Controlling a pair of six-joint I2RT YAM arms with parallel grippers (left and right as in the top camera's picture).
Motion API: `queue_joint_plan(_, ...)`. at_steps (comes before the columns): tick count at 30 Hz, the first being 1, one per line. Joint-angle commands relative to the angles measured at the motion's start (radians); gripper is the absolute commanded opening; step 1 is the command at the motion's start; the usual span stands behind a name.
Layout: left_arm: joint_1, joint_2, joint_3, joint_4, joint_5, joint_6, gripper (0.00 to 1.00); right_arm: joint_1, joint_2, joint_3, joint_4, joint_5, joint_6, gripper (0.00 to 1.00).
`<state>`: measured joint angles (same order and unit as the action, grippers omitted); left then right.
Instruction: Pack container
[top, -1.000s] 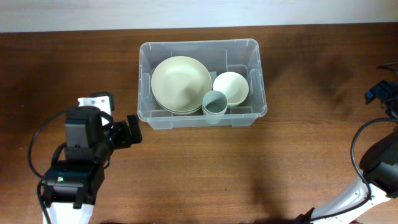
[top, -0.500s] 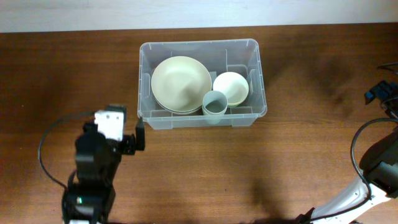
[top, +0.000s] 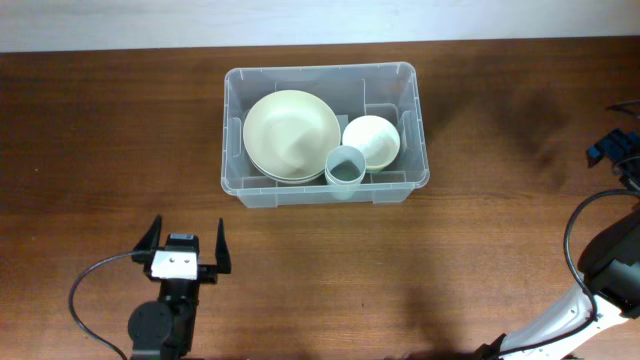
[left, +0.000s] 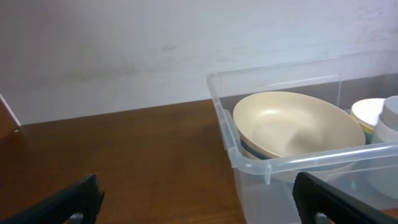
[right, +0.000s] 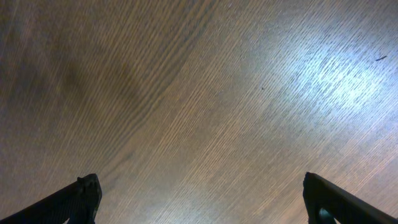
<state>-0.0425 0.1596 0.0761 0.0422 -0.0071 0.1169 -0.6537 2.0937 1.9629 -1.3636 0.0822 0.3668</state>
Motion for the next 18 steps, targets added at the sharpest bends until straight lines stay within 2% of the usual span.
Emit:
queue_joint_plan(1, 0.018, -0.061, -0.034, 0.006, 0.002, 0.020, 1.00, -0.001, -0.006, -0.002, 0.000, 0.008, 0.007, 0.99)
queue_joint_plan(7, 0.040, -0.158, -0.047, -0.049, 0.004, 0.020, 1.00, -0.001, -0.006, -0.002, 0.000, 0.008, 0.007, 0.99)
queue_joint_plan(18, 0.042, -0.155, -0.068, -0.122, 0.043, 0.016, 1.00, -0.001, -0.006, -0.002, 0.000, 0.008, 0.007, 0.99)
